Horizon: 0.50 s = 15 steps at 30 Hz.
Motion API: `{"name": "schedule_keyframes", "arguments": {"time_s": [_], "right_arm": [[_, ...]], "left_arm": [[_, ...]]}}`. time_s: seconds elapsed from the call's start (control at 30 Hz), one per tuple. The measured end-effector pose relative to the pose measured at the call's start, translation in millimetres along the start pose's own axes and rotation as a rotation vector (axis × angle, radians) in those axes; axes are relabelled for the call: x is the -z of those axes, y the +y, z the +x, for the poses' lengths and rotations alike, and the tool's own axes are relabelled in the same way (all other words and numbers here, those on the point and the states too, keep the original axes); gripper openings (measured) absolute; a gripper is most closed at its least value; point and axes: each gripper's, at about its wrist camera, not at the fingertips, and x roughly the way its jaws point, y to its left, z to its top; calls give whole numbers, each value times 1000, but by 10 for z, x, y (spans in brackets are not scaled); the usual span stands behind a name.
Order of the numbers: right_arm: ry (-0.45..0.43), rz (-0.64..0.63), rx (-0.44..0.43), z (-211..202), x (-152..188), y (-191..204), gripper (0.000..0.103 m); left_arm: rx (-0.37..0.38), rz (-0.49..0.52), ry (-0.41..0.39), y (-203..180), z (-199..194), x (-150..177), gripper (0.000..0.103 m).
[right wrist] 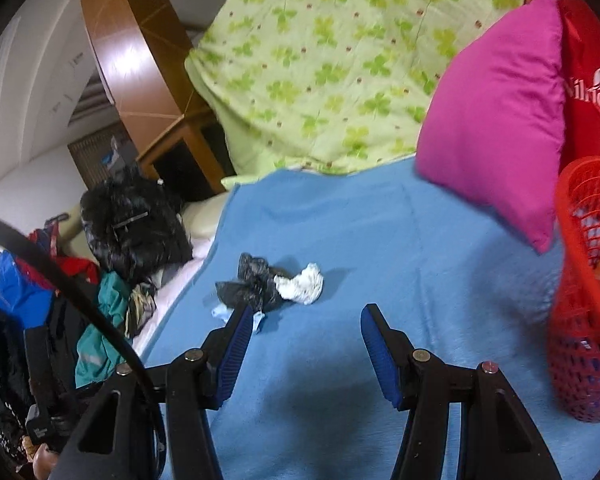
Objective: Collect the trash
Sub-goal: 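Move both tools back over the black bags and clear tray on the blanket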
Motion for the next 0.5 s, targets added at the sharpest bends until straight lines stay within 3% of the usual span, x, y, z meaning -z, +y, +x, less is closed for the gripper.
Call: {"name": "schedule_keyframes", "arguments": {"time_s": [0.5], "right_arm": [[77, 88, -38, 222, 31, -83, 61]], "left_arm": [[26, -61, -33, -112, -338, -88, 53]]}}
